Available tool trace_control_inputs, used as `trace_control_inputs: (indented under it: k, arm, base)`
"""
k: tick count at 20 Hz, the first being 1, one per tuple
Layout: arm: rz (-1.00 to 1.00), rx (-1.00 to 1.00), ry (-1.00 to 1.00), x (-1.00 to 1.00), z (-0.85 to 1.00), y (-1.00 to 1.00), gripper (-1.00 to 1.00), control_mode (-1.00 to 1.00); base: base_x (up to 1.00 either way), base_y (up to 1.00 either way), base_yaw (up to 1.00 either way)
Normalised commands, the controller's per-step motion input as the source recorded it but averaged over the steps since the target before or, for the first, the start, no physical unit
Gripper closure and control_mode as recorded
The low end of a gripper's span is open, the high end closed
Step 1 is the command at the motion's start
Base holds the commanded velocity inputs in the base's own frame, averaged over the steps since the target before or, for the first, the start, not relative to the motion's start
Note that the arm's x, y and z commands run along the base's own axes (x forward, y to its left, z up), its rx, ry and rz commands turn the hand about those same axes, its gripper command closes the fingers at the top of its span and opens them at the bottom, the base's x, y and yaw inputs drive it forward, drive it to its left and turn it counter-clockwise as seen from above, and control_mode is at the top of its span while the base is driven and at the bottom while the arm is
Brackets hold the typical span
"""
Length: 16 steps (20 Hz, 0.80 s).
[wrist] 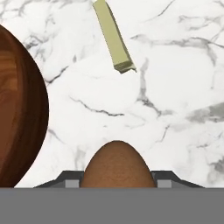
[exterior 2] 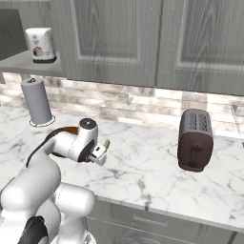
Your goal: Pick the egg and butter from the fridge and place them by the bowl for mixing.
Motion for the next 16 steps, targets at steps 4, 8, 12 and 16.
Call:
trace_control_inputs:
  k: [4, 8, 12, 16]
  arm:
    - [0.00, 0.02, 0.00, 0.02, -0.35, 0.06, 1.00, -1.00]
    - [0.00, 0.02, 0.00, 0.01, -0.35, 0.07, 1.00, -1.00]
    - [0.00, 0.02, 0.00, 0.01, -0.33, 0.08, 1.00, -1.00]
    - [0.00, 0.02, 0.00, 0.01, -0.31, 0.08, 1.00, -1.00]
  base:
    - [0.00, 0.00, 0.00]
    - [0.00, 0.00, 0.00]
    - [0.00, 0.00, 0.00]
    - [0.00, 0.00, 0.00]
